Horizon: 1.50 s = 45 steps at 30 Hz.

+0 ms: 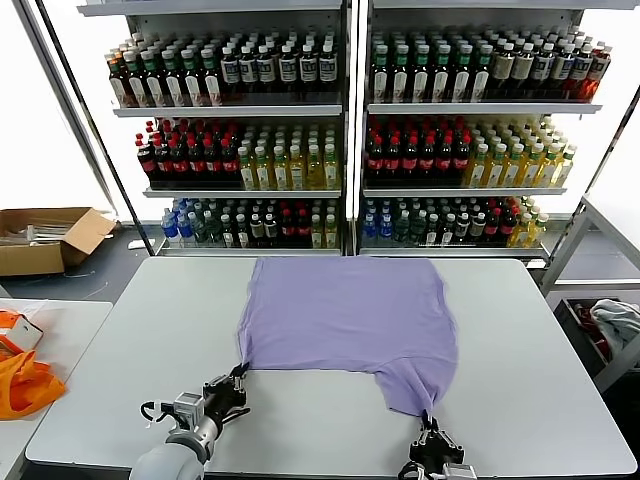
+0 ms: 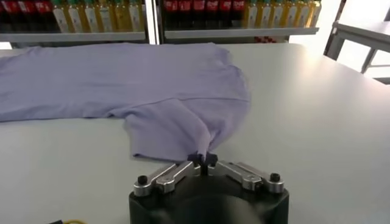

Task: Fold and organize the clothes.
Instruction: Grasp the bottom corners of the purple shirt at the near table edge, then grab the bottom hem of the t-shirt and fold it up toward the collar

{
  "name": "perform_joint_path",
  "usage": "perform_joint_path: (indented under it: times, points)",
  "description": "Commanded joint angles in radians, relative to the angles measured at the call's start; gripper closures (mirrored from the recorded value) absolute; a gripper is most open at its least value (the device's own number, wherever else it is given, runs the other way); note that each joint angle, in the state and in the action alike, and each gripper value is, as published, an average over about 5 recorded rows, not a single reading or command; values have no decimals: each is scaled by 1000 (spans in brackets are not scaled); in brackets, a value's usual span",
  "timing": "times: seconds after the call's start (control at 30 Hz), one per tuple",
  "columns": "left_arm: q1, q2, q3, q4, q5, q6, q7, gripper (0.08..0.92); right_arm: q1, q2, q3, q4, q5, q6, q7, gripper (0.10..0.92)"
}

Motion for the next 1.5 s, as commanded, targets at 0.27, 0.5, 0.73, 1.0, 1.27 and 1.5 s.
perform_joint_path:
  times: [0.27, 0.5, 0.73, 1.0, 1.27, 1.5]
  points:
    - [-25, -14, 7, -14, 38, -103, -9, 912, 139, 6, 59, -6, -16, 89, -59, 916]
    - [-100, -26, 10, 7, -7, -168, -26, 912, 331, -20, 79, -64, -27, 57, -66, 916]
    - [-184, -24, 10, 46, -55, -160, -23, 912, 485, -35, 70, -191, -2, 52, -71, 916]
    - [-264, -13, 31, 137, -75, -150, -21, 912, 588, -42, 29, -342, 37, 42, -75, 916]
    - [-312, -12, 77, 233, -60, -165, -15, 912, 671, -44, 6, -434, 60, 18, -65, 916]
    - [-357, -1, 96, 299, -67, -161, -16, 912, 699, -33, -18, -473, 58, -4, -66, 916]
